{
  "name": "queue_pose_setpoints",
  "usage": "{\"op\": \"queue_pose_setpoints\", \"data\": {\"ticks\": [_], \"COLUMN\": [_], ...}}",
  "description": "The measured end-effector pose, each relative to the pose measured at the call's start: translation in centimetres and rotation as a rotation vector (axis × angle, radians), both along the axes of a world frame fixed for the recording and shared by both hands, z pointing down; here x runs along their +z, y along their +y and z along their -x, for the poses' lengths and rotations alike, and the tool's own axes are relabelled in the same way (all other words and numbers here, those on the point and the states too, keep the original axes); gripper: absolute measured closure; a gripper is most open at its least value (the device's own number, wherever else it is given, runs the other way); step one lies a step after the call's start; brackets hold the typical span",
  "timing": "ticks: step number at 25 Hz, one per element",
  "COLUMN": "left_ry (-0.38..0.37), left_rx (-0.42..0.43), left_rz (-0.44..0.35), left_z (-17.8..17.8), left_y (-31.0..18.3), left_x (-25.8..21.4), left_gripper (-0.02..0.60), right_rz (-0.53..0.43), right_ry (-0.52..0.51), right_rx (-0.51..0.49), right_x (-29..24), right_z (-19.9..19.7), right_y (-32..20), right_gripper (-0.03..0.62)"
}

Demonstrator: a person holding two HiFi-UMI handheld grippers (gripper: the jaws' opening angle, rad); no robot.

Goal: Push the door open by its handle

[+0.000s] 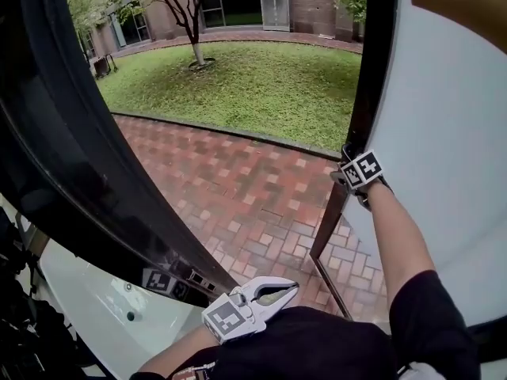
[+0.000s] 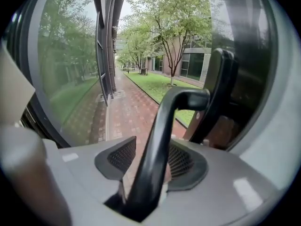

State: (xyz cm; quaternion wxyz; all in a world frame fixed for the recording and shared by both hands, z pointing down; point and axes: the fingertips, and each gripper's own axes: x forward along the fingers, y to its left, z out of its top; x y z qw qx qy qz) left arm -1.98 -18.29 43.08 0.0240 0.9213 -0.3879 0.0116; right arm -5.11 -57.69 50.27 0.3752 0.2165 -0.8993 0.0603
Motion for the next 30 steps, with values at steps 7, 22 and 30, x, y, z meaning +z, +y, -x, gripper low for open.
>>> {"op": "queue_pose_setpoints", "data": {"ticks": [7, 22, 30], "left_ry": [0.026, 0.07, 0.102], "left_rx": [-0.08, -0.134, 0.032], "left_rz": [-0.013, 0.014, 0.031], "left_z": [0.7, -2.0, -2.6], "left_y": [-7.6, -37.0, -49.3], "left_x": [1.2, 3.6, 4.6], "left_gripper": [0.583, 0.583, 0.583], "right_rz": [0.0, -0.077, -0.105], "right_ry": [-0.095, -0.279, -0.315], "right_rx": [0.106, 0.338, 0.466], "right_x": [0.0, -1.6, -1.9], "right_z": [-5.1, -22.2, -30.2], "right_y": [-9.1, -25.6, -30.6], "right_gripper": [0.421, 0.419, 0.419]}}
